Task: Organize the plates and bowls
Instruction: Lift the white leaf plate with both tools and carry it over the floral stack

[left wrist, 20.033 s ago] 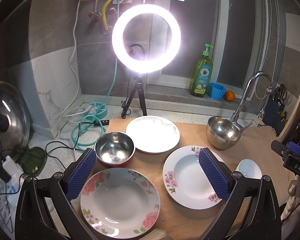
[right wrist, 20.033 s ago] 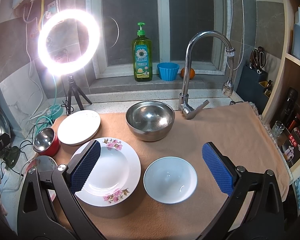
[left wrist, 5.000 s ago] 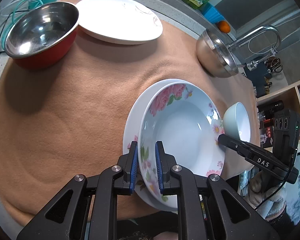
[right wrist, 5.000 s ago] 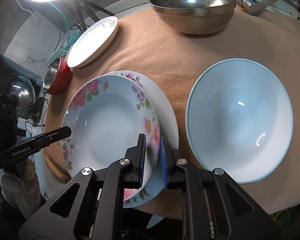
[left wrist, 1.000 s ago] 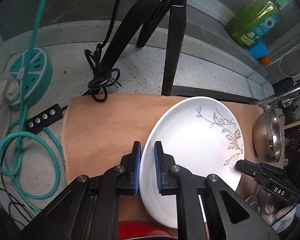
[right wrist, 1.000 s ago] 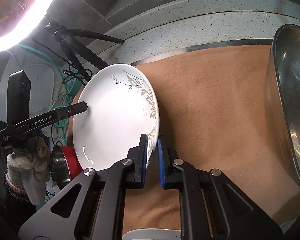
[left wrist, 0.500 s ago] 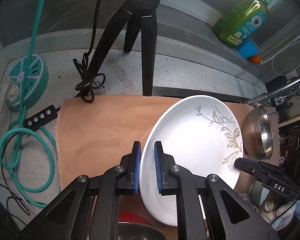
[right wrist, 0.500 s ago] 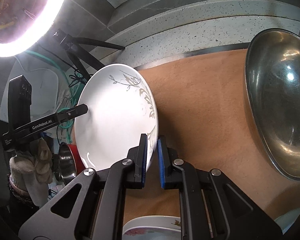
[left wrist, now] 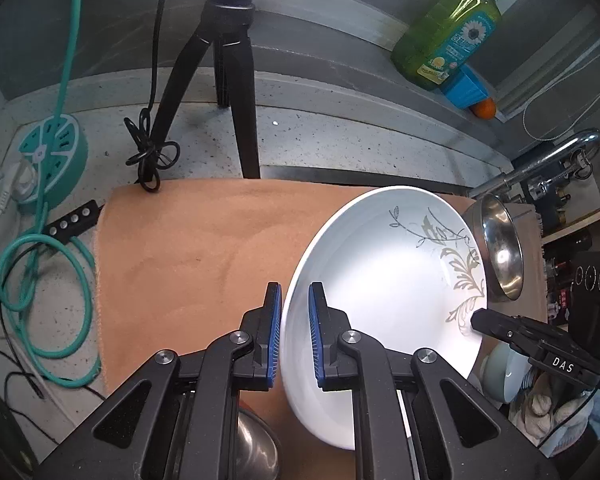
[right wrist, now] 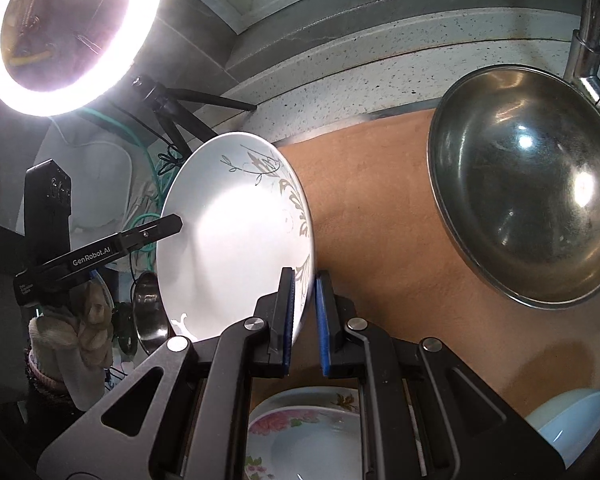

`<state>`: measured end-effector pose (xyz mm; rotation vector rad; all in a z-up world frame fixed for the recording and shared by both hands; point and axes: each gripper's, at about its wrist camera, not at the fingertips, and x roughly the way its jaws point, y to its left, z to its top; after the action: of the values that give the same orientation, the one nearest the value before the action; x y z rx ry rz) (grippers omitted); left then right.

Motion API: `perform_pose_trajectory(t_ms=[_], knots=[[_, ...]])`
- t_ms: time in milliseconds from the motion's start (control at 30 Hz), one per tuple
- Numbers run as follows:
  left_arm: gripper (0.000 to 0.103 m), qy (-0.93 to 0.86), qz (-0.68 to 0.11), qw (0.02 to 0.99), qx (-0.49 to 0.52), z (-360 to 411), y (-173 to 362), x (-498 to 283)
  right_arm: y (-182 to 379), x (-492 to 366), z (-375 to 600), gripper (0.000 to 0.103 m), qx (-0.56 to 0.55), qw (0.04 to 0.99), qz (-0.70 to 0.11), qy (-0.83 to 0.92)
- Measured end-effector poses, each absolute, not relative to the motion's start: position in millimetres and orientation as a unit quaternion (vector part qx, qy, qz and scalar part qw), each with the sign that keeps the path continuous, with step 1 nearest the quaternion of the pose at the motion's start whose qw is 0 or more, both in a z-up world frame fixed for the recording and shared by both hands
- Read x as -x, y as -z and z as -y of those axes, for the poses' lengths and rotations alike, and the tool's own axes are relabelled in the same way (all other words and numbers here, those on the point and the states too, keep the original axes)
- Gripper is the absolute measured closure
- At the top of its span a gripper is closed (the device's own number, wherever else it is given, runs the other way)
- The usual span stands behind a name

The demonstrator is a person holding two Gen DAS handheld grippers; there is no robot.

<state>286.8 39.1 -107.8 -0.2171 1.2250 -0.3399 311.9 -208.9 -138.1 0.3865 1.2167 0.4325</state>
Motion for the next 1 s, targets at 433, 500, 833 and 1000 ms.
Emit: perform_pose_trajectory(t_ms=[433, 500, 833, 1000], knots=[[0.091, 0.168, -0.564, 0.802, 0.102, -16.3, 95.8, -243.1, 129.9, -277.4, 230.0, 0.093, -0.180, 0.783, -0.560, -0.203], [0.091, 0.170, -0.563, 0.802, 0.104, -12.6, 95.7, -233.7, 128.3, -271.9, 233.7, 0.093, -0.179, 0.784, -0.559, -0.203], [0.091, 0.183, -0.567, 0.797, 0.104, 10.6, 93.4, -199.3, 125.0, -236.4, 258.0, 0.093, -0.178, 0.783, -0.561, -0.202], [0.091, 0.188, -0.572, 0.791, 0.104, 17.9, 94.8, -185.4, 125.4, -226.7, 266.6, 0.093, -0.179, 0.781, -0.565, -0.198]])
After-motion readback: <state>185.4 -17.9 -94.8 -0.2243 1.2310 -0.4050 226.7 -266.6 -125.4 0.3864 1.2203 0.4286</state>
